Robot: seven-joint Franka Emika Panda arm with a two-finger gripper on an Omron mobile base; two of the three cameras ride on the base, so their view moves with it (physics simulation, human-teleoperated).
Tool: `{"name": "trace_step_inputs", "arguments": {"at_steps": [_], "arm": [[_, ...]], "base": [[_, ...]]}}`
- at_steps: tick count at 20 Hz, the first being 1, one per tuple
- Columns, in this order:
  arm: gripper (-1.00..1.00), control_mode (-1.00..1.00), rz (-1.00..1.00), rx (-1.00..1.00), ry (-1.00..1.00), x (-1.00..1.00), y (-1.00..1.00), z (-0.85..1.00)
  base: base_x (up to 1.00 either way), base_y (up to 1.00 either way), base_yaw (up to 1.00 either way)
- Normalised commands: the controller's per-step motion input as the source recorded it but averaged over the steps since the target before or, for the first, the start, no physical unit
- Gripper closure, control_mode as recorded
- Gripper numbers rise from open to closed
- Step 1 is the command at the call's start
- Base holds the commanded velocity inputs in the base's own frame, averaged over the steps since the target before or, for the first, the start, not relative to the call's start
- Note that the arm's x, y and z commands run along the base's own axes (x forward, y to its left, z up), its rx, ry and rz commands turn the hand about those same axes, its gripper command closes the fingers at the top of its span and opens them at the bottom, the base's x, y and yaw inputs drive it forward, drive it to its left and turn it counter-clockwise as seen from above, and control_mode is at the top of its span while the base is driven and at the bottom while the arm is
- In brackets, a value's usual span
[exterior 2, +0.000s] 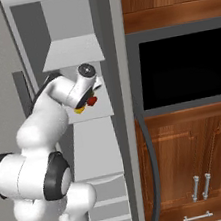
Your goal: Take the bell pepper and lemon wedge from the highest rack and move them to the second highest rack where the broccoli and mango are located, to maximize freezer space. Close the freezer door after rearranging.
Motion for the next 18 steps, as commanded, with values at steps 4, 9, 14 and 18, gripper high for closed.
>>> {"name": "trace_step_inputs", "arguments": {"at_steps": [4, 9, 14, 18], "arm": [[1.0, -1.0, 0.0, 0.0, 0.0, 0.77, 0.0, -0.31], [1.0, -1.0, 0.0, 0.0, 0.0, 0.73, 0.0, -0.29], [1.0, -1.0, 0.0, 0.0, 0.0, 0.44, 0.0, -0.35], [1.0, -1.0, 0.0, 0.0, 0.0, 0.3, 0.0, -0.35]], "base": [[0.0, 0.0, 0.0], [0.0, 0.0, 0.0], [0.0, 0.0, 0.0], [0.0, 0.0, 0.0]]}}
